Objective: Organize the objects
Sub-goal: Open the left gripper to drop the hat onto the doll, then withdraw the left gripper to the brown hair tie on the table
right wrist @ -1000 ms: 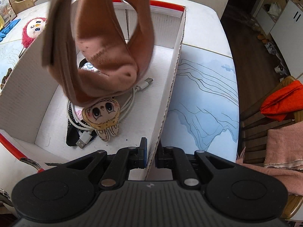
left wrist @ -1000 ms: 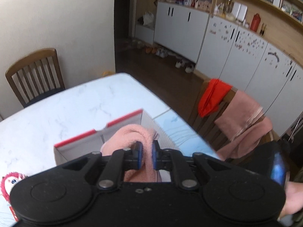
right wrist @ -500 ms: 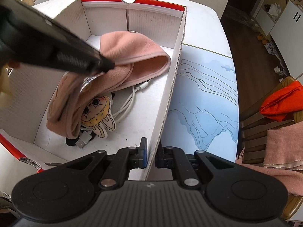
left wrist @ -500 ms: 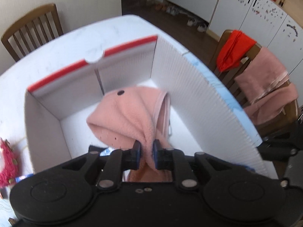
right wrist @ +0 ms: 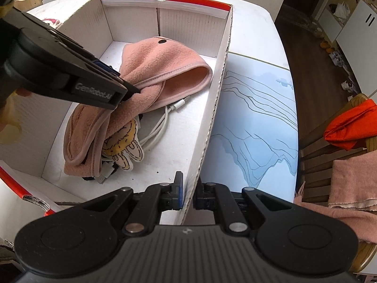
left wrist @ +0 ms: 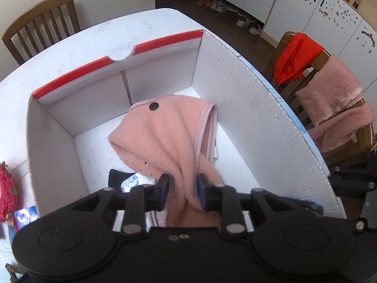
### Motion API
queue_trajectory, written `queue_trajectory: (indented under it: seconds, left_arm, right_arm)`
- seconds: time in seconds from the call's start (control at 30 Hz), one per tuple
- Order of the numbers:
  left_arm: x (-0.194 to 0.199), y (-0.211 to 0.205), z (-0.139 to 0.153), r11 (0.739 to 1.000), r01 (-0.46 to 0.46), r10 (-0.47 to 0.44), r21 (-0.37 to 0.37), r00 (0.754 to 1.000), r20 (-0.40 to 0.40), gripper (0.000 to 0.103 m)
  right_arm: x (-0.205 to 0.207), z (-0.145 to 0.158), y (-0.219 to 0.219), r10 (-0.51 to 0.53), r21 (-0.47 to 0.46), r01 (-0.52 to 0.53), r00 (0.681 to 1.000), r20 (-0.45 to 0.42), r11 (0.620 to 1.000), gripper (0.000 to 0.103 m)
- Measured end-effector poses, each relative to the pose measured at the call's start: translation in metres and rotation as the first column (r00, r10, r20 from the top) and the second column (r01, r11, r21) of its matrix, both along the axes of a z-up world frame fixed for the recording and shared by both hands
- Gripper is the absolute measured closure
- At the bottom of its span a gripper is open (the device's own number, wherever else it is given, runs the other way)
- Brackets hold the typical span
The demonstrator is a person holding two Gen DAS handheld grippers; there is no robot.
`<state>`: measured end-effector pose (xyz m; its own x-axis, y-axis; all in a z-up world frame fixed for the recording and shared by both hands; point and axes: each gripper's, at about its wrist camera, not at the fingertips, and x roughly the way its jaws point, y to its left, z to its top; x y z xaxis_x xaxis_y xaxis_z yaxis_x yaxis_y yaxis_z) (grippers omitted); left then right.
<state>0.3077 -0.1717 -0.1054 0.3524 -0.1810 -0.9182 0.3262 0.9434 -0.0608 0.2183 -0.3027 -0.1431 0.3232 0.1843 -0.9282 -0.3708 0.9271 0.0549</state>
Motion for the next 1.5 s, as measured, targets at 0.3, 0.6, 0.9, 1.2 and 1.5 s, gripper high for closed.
queue_trajectory:
  seconds: [0.3,0.6,0.9,1.2,1.5]
  left_arm:
    - [-0.023,0.013,0.032,0.998,-0.002,0.008,-0.067,0.996,0.09,0.031]
    - [-0.047,0.029,0.071,0.992,-0.029,0.05,-0.124,0.985,0.168,0.021]
    - [-0.074,0.084,0.099,0.981,-0.153,0.177,-0.115,0.955,0.238,0.007]
    - [-0.098,0.188,0.102,0.904,-0.417,0.428,-0.099,0.869,0.249,0.001]
    - [-0.116,0.271,0.065,0.773,-0.632,0.63,-0.05,0.758,0.168,0.001]
  right_arm:
    - [0.0,0.001,0.0,0.001,0.0,-0.001,1.0,-0.001,1.0,0.096]
    - [0.001,-0.001,0.0,0.001,-0.002,-0.001,1.0,-0.002,1.0,0.096]
    - [0.001,-0.001,-0.001,0.003,-0.003,-0.003,1.0,-0.003,1.0,0.096]
    - [0.001,-0.001,0.0,0.007,-0.007,-0.007,1.0,-0.006,1.0,0.096]
    - [0.001,-0.001,0.001,0.011,-0.013,-0.011,1.0,-0.006,1.0,0.096]
